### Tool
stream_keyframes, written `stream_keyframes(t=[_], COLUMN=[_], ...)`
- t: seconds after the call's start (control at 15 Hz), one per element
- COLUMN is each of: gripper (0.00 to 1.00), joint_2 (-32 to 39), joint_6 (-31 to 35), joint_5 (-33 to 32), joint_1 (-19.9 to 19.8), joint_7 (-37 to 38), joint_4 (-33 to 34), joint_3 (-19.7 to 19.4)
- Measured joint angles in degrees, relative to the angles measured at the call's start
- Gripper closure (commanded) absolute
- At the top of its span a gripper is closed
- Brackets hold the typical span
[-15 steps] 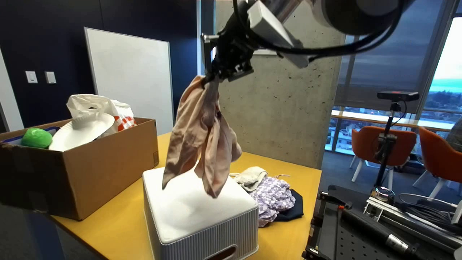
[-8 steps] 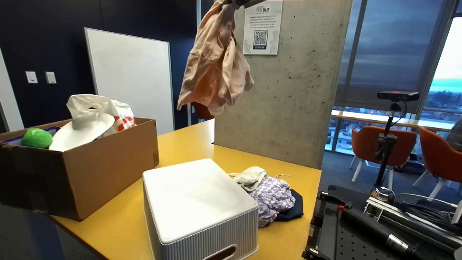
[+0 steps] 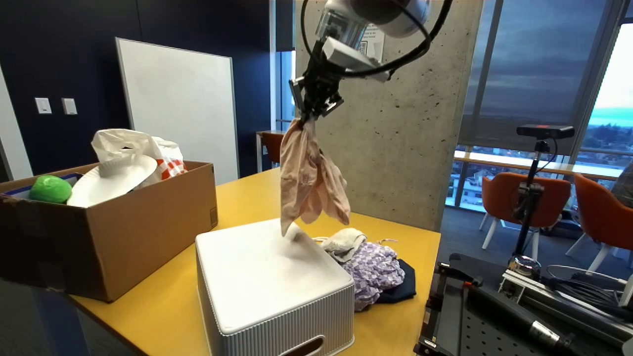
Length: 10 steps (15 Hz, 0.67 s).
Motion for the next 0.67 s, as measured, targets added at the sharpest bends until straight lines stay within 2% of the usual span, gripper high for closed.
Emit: stream_keyframes(t=[0.27,0.67], gripper=[0.98,0.98], joint_2=[8.0,12.4], joint_6=[-5.13,-17.62], joint_5=[0.08,0.0], joint_1=[0.56,1.11], joint_7=[-0.08,0.45], joint_4=[6.39,12.18], joint_3=[-0.33,-3.22])
